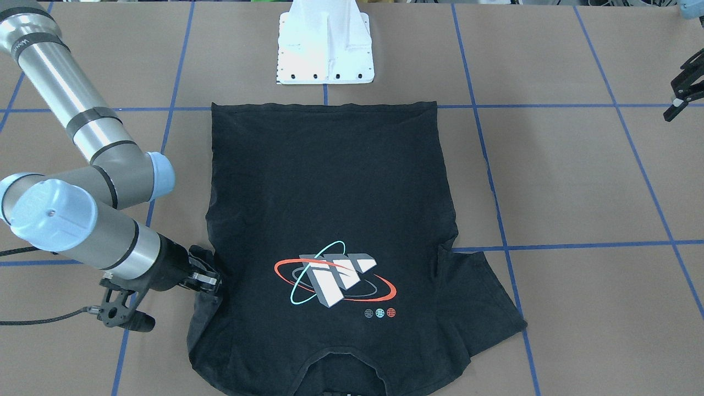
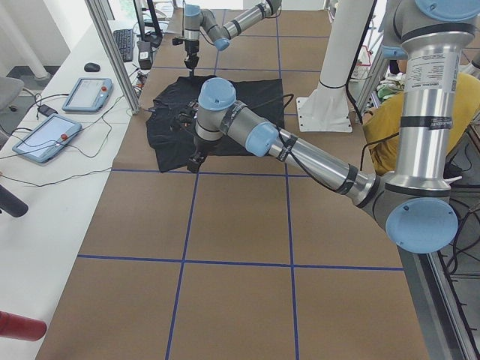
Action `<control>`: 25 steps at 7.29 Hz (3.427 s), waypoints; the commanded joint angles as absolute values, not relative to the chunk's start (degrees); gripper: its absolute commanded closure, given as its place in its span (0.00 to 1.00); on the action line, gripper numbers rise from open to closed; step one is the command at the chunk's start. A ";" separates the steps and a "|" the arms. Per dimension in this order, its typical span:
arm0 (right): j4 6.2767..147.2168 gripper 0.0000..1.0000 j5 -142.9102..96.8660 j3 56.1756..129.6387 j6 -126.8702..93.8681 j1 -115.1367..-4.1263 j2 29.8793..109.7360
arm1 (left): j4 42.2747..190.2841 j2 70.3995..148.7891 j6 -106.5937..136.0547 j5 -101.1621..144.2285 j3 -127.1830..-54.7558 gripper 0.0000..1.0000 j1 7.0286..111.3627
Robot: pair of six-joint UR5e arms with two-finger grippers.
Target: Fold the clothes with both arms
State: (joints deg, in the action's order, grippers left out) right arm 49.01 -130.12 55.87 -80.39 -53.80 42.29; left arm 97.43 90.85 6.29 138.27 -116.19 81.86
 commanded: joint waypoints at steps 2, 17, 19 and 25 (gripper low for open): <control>48.87 1.00 -125.00 44.49 -80.86 -50.64 33.06 | 97.47 91.49 6.94 138.43 -116.19 0.00 81.48; 48.87 0.01 -121.90 89.29 -90.18 -48.25 61.61 | 152.66 127.85 34.72 120.62 -49.44 0.10 58.11; 48.87 0.01 -121.90 89.04 -90.09 -47.90 61.61 | 156.42 128.93 34.80 120.50 -44.94 0.24 58.01; 48.60 0.02 -119.79 88.77 -89.56 -45.79 61.44 | 161.28 133.15 35.51 119.62 -35.69 0.36 57.83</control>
State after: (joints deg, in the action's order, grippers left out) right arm 48.61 -119.92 88.84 -89.66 -45.86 61.50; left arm 160.48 132.38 35.34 119.90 -37.40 57.90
